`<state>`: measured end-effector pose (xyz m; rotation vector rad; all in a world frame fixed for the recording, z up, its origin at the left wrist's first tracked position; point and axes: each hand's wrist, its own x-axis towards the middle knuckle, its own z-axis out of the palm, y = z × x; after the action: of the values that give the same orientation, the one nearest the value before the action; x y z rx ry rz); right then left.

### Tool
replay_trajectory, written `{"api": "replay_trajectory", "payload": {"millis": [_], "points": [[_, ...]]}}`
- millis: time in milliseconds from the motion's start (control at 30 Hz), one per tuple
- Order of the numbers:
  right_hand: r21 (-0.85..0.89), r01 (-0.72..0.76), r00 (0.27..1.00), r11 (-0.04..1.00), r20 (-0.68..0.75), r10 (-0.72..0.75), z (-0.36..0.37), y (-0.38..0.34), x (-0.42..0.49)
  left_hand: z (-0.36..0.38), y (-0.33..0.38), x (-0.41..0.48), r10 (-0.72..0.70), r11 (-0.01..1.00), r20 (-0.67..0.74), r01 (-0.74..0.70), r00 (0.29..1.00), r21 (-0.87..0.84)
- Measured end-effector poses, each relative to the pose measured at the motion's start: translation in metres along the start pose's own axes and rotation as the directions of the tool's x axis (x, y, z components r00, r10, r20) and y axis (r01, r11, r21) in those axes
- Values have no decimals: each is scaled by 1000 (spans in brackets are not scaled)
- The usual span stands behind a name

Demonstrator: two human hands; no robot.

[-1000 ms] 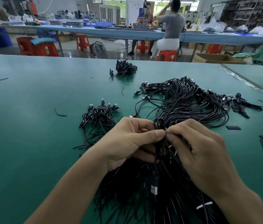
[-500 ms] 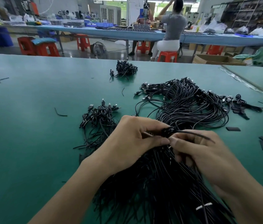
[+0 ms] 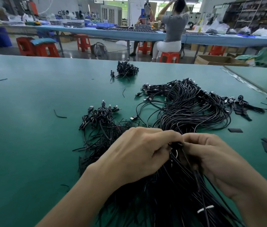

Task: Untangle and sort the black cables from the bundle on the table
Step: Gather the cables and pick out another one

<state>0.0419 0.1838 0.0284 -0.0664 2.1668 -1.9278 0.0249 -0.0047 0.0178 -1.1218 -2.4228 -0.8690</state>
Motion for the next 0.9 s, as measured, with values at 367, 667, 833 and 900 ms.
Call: {"api": "replay_trajectory", "payload": {"millis": [367, 667, 833, 900], "points": [[-43, -52, 998, 998, -45, 50, 0, 5, 3, 12, -2, 1, -262, 897, -33, 231, 964, -376], [-258, 43, 981, 965, -174, -90, 5, 9, 6, 6, -23, 3, -480, 711, -73, 339, 874, -616], [-658, -86, 930, 748, -323, -177, -13, 21, 7, -5, -61, 5, -764, 558, -309, 340, 567, -757], [-737, -135, 930, 663, -325, -172, -15, 25, 8, -9, -79, 7, -830, 502, -345, 318, 438, -805]]}}
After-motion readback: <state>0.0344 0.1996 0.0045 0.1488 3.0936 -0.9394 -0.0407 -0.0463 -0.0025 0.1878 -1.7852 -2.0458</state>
